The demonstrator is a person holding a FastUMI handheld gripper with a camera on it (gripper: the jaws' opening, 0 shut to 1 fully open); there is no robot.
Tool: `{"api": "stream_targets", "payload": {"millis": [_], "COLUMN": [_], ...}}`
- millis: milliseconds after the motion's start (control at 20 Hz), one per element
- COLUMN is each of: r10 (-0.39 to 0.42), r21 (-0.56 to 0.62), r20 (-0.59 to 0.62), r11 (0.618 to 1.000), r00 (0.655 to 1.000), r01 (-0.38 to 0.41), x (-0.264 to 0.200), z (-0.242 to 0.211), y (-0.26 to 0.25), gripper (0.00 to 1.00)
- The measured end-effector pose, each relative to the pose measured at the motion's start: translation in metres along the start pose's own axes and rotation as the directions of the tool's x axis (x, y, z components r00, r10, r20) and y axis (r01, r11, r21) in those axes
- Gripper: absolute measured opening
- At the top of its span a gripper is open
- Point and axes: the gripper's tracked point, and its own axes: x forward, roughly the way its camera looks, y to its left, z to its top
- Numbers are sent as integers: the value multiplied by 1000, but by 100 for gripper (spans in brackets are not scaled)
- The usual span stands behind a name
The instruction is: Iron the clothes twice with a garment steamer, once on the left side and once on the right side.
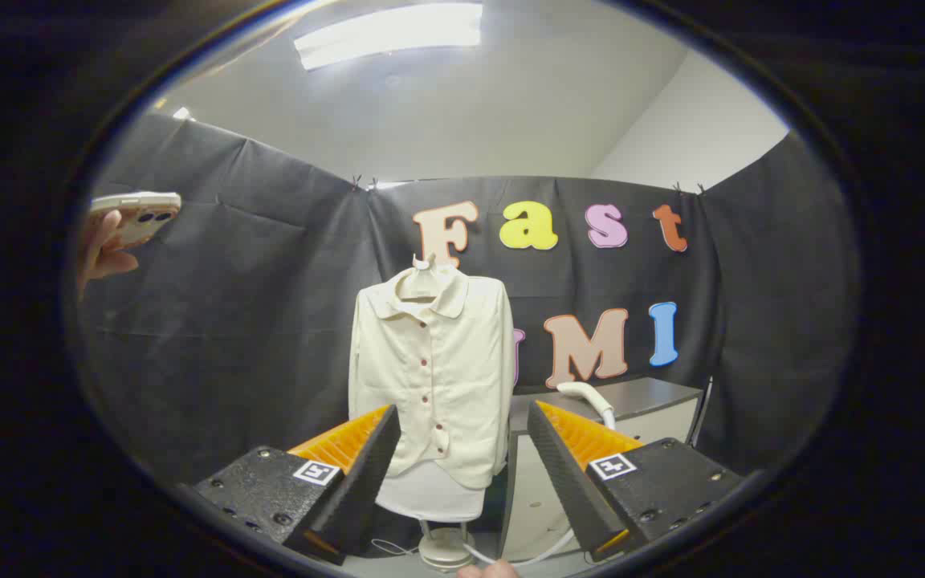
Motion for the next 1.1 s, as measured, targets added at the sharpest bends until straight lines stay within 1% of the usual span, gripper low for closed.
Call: {"api": "stream_targets", "payload": {"millis": [150, 700, 1100], "r10": [-6, -32, -21], "r21": [3, 7, 4], "r20": [10, -10, -12], "r11": [1000, 999, 1000], "r00": [1000, 999, 1000], "r01": [6, 32, 21], "x": [-1, 3, 7], "z": [5, 0, -1], "y": [0, -12, -8], "gripper": [97, 97, 97]}}
